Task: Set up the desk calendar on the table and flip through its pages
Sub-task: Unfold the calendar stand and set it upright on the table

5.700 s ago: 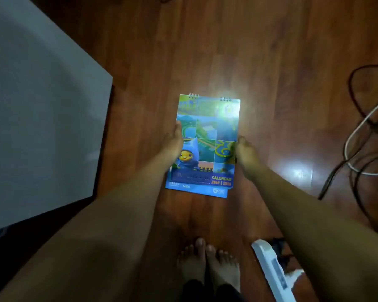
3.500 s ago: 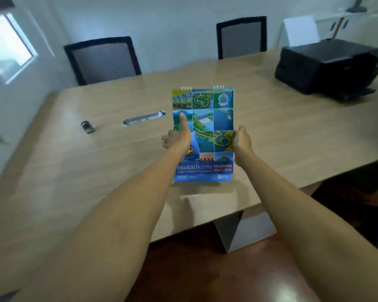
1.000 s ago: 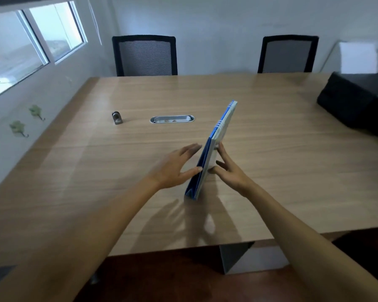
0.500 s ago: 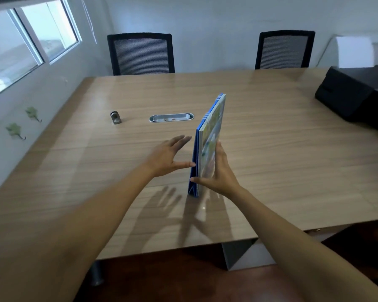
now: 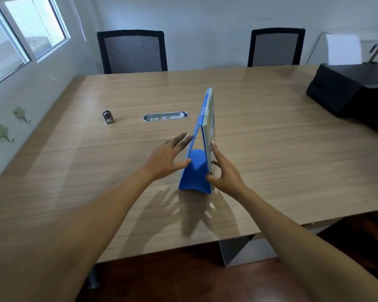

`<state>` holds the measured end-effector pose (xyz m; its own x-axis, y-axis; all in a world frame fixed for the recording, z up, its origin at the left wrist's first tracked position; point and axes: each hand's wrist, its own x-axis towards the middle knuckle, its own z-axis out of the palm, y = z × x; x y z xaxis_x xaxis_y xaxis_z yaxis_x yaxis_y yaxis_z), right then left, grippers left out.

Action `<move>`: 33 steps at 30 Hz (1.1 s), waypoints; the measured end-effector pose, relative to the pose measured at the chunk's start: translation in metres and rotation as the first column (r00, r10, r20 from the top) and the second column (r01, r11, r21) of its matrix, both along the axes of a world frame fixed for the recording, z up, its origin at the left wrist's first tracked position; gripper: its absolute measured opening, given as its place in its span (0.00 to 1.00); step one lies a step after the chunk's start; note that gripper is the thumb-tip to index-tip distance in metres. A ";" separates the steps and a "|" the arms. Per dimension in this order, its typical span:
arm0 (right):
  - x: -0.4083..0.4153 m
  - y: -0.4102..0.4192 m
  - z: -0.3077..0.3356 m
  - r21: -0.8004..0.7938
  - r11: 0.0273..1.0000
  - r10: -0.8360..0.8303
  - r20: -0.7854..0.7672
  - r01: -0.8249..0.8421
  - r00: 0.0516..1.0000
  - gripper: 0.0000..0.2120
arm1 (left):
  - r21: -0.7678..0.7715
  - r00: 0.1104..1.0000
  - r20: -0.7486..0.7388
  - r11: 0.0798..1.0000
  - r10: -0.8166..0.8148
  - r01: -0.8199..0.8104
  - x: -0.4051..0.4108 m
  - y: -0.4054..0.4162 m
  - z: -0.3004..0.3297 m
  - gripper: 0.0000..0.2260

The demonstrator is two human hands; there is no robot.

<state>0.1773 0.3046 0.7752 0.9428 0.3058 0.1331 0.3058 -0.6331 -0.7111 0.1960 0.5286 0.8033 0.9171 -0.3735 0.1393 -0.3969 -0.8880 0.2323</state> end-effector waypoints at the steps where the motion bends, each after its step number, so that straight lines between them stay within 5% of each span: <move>1: 0.001 -0.001 0.000 -0.002 1.000 -0.006 -0.008 0.006 1.000 0.47 | -0.002 1.000 -0.002 1.000 0.007 -0.007 0.000 0.001 0.000 0.38; 14: 0.003 0.002 -0.008 0.045 0.998 0.034 0.004 -0.035 0.999 0.44 | -0.037 0.996 -0.026 0.996 0.080 -0.081 -0.007 -0.002 -0.007 0.33; 18: 0.014 -0.020 -0.012 -0.061 0.982 0.180 0.050 -0.177 0.982 0.44 | -0.243 0.988 -0.096 0.959 0.123 -0.143 -0.030 -0.010 -0.022 0.31; 22: 0.049 -0.040 -0.002 0.025 0.996 0.083 -0.101 -0.081 0.991 0.31 | -0.399 0.968 -0.118 0.882 0.223 -0.252 -0.079 -0.044 -0.035 0.32; 25: 0.082 -0.039 0.013 0.184 0.983 0.070 -0.236 -0.026 0.969 0.26 | -0.552 0.947 -0.197 0.770 0.252 -0.320 -0.106 -0.080 -0.041 0.33; 28: 0.114 -0.031 0.026 0.394 0.916 0.121 -0.450 0.075 0.885 0.29 | -0.733 0.901 -0.334 0.524 0.278 -0.433 -0.109 -0.111 -0.036 0.32; 30: 0.132 -0.025 0.033 0.433 0.892 0.152 -0.558 0.130 0.816 0.33 | -0.775 0.856 -0.444 0.365 0.265 -0.516 -0.101 -0.122 -0.029 0.30; 33: 0.145 -0.019 0.041 0.435 0.892 0.203 -0.628 0.122 0.752 0.38 | -0.786 0.822 -0.530 0.242 0.210 -0.569 -0.087 -0.127 -0.024 0.40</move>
<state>0.3222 0.2855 0.8158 0.8323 0.4102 -0.3730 -0.3087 -0.2159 -0.9263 0.1091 0.4017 0.7792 0.9607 0.2348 -0.1479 0.1703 -0.0780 0.9823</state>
